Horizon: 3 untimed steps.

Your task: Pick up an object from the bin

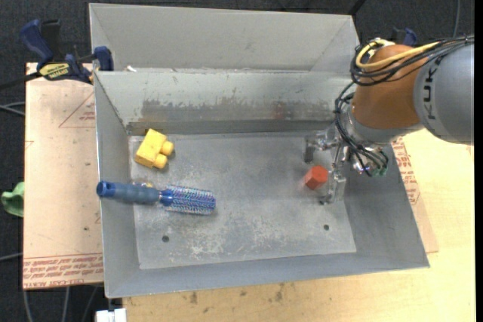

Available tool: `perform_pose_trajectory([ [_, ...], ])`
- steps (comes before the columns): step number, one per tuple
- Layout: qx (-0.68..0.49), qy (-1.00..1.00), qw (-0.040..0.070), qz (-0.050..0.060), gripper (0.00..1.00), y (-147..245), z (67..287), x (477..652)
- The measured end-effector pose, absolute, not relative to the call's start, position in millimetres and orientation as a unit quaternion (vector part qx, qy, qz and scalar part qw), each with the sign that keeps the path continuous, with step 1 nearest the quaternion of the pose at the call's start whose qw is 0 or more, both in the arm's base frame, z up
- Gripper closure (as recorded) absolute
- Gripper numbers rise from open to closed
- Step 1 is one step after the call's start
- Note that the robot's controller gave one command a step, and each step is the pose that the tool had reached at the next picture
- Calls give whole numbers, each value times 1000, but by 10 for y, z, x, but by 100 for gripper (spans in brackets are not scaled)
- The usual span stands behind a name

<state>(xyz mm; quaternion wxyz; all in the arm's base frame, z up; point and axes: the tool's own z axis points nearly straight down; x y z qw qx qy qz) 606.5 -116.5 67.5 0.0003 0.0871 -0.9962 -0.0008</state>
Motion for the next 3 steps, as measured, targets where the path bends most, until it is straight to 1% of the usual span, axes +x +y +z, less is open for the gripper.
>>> perform_pose_trajectory([
  [1,87,-996,-1,-1,100,-1168,704,6073],
  [2,87,-996,-1,-1,0,-1168,703,6072],
  [3,14,-1000,-1,-2,0,-588,702,6060],
])
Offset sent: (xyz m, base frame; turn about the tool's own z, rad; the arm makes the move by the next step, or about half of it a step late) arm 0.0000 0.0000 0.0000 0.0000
